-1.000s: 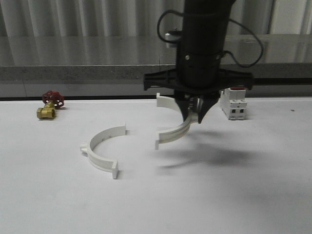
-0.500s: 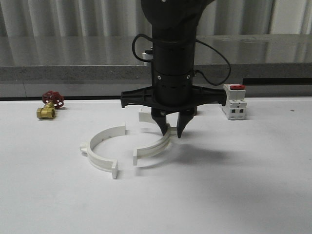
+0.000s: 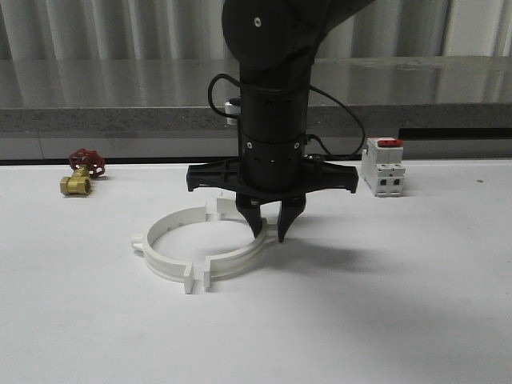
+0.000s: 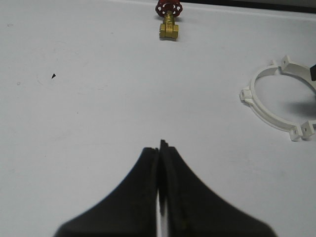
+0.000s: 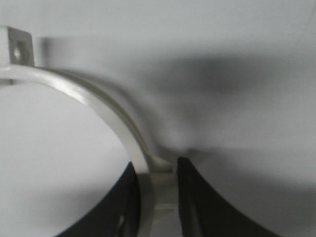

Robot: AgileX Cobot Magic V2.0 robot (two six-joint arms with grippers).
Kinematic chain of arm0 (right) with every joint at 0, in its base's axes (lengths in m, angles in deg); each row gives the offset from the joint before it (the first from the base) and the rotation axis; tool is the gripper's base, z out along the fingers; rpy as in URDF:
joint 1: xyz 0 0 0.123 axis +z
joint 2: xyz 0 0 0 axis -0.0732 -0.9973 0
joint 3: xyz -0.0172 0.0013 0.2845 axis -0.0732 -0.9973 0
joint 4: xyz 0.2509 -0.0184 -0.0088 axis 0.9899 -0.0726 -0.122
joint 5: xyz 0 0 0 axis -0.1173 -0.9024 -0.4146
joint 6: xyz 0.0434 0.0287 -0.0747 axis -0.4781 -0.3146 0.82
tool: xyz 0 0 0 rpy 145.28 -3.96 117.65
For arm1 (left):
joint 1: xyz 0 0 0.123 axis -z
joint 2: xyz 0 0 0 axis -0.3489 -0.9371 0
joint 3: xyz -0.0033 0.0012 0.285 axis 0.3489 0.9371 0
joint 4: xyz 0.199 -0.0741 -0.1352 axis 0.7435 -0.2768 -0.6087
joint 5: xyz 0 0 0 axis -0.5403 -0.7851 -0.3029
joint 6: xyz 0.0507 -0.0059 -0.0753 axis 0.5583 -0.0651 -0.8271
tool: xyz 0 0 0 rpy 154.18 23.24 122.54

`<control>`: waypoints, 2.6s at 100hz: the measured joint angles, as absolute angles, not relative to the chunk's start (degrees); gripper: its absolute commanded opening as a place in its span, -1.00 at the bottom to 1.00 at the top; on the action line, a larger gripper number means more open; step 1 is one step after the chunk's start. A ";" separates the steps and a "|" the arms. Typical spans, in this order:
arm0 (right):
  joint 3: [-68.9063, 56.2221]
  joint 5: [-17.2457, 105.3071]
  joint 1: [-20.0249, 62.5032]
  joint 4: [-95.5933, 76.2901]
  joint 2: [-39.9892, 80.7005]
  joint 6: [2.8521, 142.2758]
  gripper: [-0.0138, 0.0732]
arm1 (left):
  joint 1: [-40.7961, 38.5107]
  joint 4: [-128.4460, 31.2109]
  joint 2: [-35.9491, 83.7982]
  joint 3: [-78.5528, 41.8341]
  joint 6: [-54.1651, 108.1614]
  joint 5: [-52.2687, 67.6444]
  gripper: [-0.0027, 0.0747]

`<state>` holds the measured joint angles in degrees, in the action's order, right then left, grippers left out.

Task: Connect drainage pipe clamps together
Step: 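Carry the clamp half toward the placed half, aligning the open ends, then lower the clamp half to join the first half into a ring, then open the right gripper and lift it away from the ring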

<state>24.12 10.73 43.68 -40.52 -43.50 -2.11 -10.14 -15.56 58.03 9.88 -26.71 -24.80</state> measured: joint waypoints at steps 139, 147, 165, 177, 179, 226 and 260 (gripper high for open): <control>24.12 12.55 43.68 -37.30 -43.50 -1.90 -0.74 | -10.14 -15.56 58.03 9.88 -26.71 -24.80 -0.99; 24.12 12.33 43.68 -37.30 -43.50 -1.90 -0.74 | -10.14 -15.56 58.03 9.88 -26.71 -24.80 -0.99; 24.12 11.55 43.68 -36.99 -43.50 -1.28 -0.72 | -10.14 -15.56 58.03 9.88 -26.71 -24.80 -0.99; 24.12 11.55 43.68 -36.23 -43.50 -0.41 -0.51 | -10.14 -15.56 58.03 9.88 -26.71 -24.80 -0.99; 24.12 11.55 43.68 -36.23 -43.50 -0.26 -0.45 | -10.14 -15.56 58.03 9.88 -26.71 -24.80 -0.99; 24.12 13.57 43.68 -36.01 -43.50 0.49 0.33 | -10.14 -15.56 58.03 9.88 -26.71 -24.80 -0.99; 24.12 11.82 43.68 -39.92 -42.30 1.18 0.33 | -10.14 -15.56 58.03 9.88 -26.71 -24.80 -0.99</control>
